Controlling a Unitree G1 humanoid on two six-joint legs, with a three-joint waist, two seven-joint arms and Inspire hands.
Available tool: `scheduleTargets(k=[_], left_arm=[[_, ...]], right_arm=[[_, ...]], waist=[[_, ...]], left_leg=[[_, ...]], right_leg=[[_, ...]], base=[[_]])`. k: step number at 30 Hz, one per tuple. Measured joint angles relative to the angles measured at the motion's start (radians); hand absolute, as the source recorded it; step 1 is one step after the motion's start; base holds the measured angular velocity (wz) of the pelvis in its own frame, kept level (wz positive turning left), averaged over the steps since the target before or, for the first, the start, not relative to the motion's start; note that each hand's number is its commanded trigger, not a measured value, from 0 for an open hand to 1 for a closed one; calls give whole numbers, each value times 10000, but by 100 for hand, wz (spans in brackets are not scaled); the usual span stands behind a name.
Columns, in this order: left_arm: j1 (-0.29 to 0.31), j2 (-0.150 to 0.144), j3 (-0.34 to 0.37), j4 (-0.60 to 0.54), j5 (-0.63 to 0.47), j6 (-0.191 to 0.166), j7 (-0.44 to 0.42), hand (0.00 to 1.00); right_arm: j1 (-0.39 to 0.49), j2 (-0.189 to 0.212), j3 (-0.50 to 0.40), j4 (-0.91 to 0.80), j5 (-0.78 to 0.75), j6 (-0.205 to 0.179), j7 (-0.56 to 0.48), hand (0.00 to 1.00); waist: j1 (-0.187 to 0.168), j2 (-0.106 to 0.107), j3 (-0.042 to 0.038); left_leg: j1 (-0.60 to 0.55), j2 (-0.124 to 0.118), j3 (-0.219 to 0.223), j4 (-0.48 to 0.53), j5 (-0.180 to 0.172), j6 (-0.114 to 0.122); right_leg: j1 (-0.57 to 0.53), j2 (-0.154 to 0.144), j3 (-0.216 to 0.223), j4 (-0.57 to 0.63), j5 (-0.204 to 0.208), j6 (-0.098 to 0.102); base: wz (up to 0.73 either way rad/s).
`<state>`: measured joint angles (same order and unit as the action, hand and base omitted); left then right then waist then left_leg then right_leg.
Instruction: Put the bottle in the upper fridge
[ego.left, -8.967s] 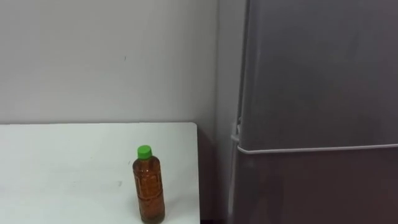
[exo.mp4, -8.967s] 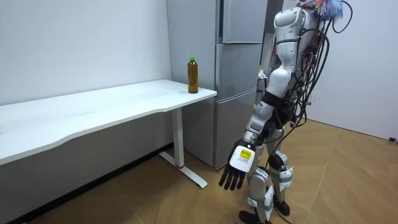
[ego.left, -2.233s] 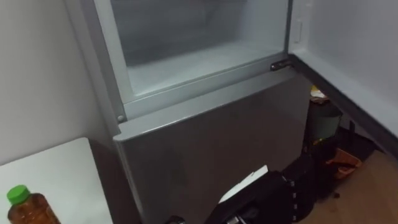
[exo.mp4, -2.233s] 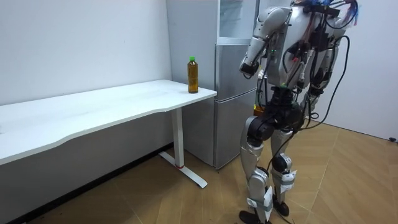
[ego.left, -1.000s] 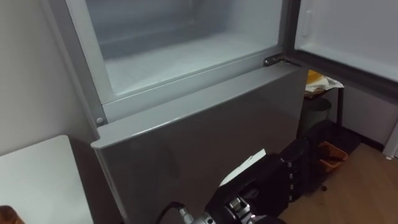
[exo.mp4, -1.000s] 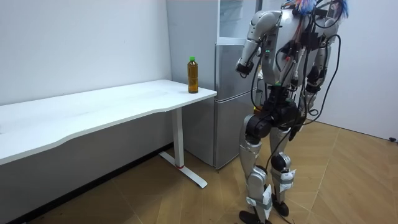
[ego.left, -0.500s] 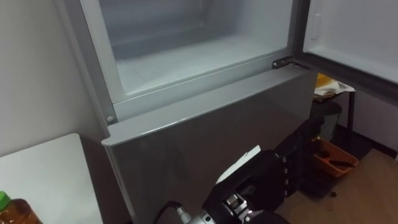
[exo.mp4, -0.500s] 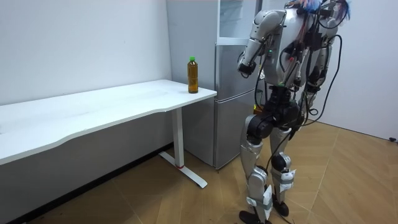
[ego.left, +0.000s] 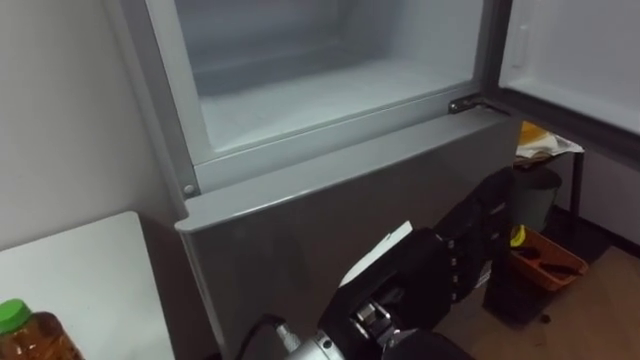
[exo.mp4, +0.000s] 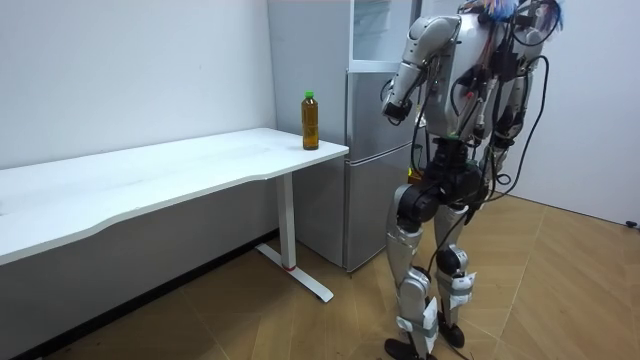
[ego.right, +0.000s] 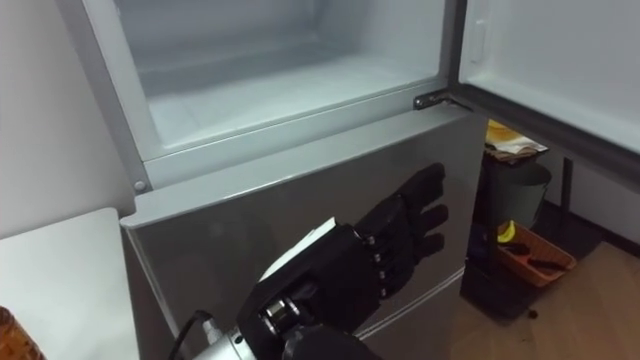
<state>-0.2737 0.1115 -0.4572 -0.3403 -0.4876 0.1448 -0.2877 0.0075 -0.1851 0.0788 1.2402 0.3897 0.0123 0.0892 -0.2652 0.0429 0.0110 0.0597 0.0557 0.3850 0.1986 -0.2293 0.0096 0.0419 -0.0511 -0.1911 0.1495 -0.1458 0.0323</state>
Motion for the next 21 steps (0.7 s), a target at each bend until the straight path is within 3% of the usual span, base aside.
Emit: scheduleTargets(k=[6,18,21], left_arm=[[15,48,713,-298,242,-13,238,0],[31,146,1679,-760,173,-153,1239,0],[45,145,1905,-919,226,-209,1307,0]], right_arm=[[53,63,-30,51,-13,5,6,0],[166,109,-34,171,-387,25,-213,0],[164,172,-49,170,-460,21,-210,0]], waist=[[235,-115,-59],[811,-54,-100],[938,-58,-99]], left_leg=[[-39,-15,-178,47,27,-4],[7,-181,-1123,70,112,55],[-90,-322,-1441,62,210,80]], right_leg=[[181,6,-168,-86,-3,-11],[650,-198,-1143,-148,-179,53],[721,-258,-1444,-147,-208,58]], base=[[11],[23],[30]])
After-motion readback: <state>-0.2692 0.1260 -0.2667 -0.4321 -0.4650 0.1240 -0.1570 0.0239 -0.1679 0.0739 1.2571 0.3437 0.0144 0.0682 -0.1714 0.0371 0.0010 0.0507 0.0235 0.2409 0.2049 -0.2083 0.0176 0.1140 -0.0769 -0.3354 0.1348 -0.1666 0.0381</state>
